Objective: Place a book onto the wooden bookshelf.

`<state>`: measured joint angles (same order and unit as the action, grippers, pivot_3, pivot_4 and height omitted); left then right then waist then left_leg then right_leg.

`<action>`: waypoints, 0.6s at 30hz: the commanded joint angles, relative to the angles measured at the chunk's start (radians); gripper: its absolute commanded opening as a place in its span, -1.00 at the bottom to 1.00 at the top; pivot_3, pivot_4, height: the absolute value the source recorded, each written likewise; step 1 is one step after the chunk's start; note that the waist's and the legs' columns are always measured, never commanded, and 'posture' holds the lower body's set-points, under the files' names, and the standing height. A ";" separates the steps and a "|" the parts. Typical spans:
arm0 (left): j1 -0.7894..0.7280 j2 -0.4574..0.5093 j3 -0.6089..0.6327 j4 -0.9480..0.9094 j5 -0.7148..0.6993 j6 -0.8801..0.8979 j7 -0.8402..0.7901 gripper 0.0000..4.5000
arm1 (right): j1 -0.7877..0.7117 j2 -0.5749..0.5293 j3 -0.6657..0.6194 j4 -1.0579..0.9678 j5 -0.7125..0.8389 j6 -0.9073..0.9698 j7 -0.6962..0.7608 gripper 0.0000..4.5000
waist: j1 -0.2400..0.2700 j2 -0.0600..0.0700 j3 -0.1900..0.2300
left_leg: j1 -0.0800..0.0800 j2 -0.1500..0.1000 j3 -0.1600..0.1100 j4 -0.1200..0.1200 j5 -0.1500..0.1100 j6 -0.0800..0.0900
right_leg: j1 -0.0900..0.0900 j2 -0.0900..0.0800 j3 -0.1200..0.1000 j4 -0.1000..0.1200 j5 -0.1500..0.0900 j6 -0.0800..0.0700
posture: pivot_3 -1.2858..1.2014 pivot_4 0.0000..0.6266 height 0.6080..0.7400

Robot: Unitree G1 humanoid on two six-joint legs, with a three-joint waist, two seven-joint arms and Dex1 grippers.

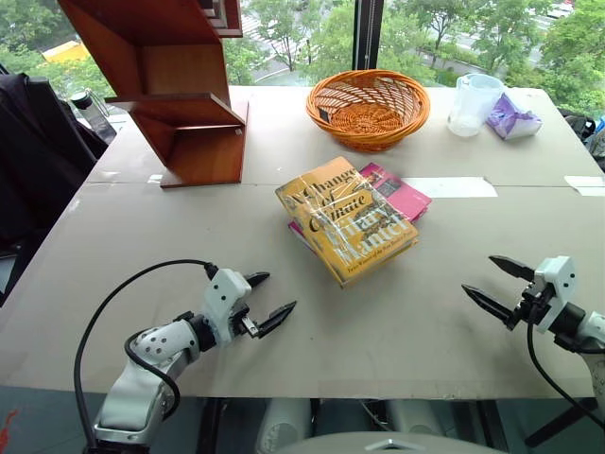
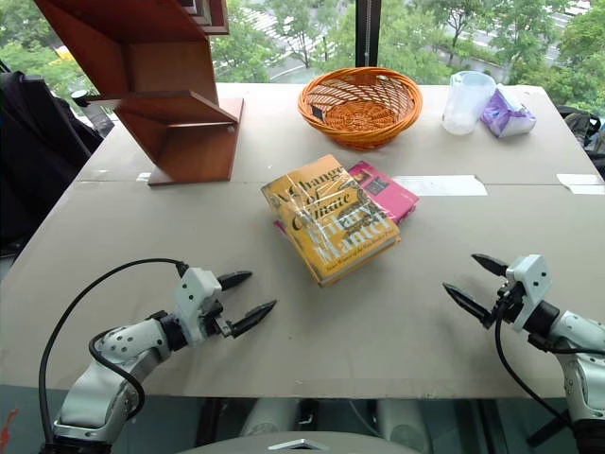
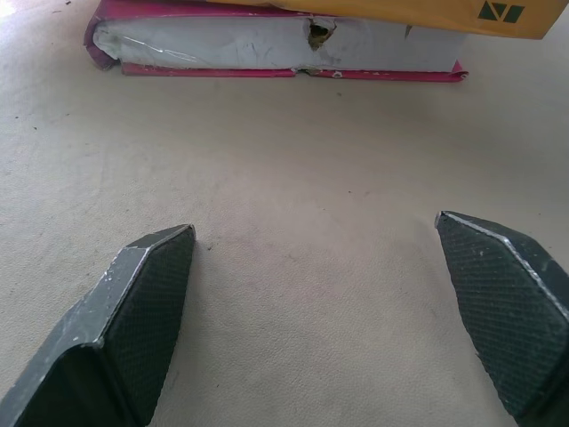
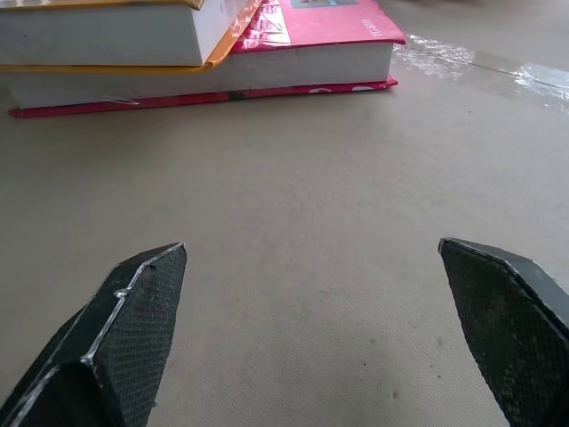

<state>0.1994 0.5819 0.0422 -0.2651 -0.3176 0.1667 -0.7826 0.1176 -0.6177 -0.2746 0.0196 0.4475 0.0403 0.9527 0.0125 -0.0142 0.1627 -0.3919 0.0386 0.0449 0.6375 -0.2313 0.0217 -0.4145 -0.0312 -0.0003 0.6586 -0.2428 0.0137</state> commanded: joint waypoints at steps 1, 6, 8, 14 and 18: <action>-0.003 0.008 0.020 -0.020 -0.011 -0.014 -0.013 0.98 | -0.011 0.002 -0.015 -0.022 0.001 0.011 -0.029 1.00 | 0.000 0.000 0.000 | 0.000 0.000 0.000 0.000 0.000 0.000 | 0.000 0.000 0.000 0.000 0.000 0.000 | 0.03 -0.52 0.99; -0.029 0.048 0.037 0.000 -0.014 -0.032 -0.060 0.98 | -0.063 -0.007 0.011 -0.048 -0.014 0.056 -0.063 1.00 | -0.001 -0.001 0.000 | -0.001 0.000 0.000 0.000 0.000 0.000 | -0.001 0.000 0.000 0.000 0.000 0.000 | 0.03 -0.52 0.99; -0.056 0.080 0.061 0.001 -0.069 0.011 -0.105 0.98 | -0.135 -0.005 0.024 -0.055 -0.005 0.108 -0.091 1.00 | -0.007 -0.002 0.002 | -0.001 0.000 0.000 0.001 0.000 0.000 | -0.002 0.001 0.000 0.001 0.000 0.000 | 0.03 -0.52 0.99; -0.160 0.167 0.145 -0.004 -0.289 0.152 -0.287 1.00 | -0.464 0.014 0.141 0.099 -0.081 0.191 -0.118 0.43 | -0.026 -0.005 0.004 | -0.003 0.001 0.000 0.005 0.000 0.000 | -0.003 0.003 -0.003 0.004 0.001 0.000 | 0.03 -0.52 0.99; -0.214 0.242 0.175 0.043 -0.270 0.140 -0.344 1.00 | -0.658 0.062 0.235 0.257 -0.154 0.191 -0.107 -0.43 | -0.027 -0.007 0.006 | -0.005 0.001 0.000 0.005 0.000 0.000 | -0.003 0.004 -0.003 0.003 0.003 0.002 | 0.03 -0.52 0.99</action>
<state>0.0022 0.8031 0.1775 -0.2384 -0.5804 0.3193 -1.1041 -0.5062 -0.5628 -0.0652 0.2364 0.3203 0.2362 0.8424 -0.0145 -0.0214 0.1686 -0.3974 0.0394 0.0454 0.6421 -0.2312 0.0217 -0.4180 -0.0271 -0.0036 0.6611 -0.2392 0.0152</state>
